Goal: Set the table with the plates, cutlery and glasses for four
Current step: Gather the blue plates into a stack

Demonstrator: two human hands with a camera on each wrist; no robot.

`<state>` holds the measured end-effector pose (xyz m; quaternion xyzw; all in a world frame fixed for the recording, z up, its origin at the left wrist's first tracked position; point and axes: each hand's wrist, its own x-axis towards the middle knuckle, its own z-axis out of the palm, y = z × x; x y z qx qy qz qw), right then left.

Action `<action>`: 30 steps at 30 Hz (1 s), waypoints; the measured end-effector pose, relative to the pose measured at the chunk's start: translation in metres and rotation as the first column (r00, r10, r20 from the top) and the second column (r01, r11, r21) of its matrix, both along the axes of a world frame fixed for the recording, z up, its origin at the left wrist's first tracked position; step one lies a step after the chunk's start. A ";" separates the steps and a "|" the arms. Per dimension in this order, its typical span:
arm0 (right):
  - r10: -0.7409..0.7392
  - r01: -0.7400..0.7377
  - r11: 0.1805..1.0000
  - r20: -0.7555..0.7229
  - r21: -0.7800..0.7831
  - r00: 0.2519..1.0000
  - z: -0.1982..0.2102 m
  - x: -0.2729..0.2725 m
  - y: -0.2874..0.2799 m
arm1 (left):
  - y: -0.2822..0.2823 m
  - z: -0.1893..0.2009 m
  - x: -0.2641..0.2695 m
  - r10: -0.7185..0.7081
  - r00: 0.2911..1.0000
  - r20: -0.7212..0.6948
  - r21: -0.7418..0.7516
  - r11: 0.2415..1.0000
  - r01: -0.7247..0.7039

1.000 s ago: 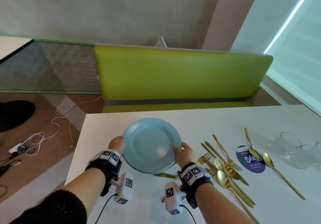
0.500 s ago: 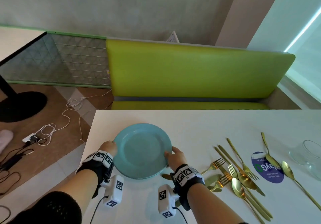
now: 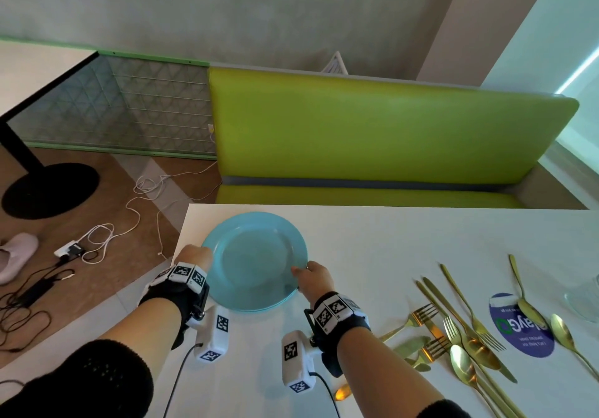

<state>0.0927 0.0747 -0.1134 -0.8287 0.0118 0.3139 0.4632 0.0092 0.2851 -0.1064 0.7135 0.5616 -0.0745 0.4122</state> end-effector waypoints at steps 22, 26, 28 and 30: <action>0.050 -0.041 0.995 -0.099 0.087 0.994 0.027 -0.002 0.007 | -0.004 0.017 -0.001 0.232 0.955 0.184 0.039 0.969 -0.242; -0.006 0.017 0.996 -0.117 0.090 0.993 0.038 0.007 -0.022 | -0.031 0.031 0.015 0.153 0.960 0.234 0.189 0.961 -0.200; -0.044 0.057 0.995 -0.145 0.083 0.988 0.051 0.012 -0.051 | -0.053 0.042 0.030 0.076 0.954 0.289 0.194 0.972 -0.136; -0.087 0.099 0.992 -0.154 0.073 0.984 0.063 0.017 -0.087 | -0.079 0.052 0.047 -0.040 0.941 0.336 0.184 0.983 -0.024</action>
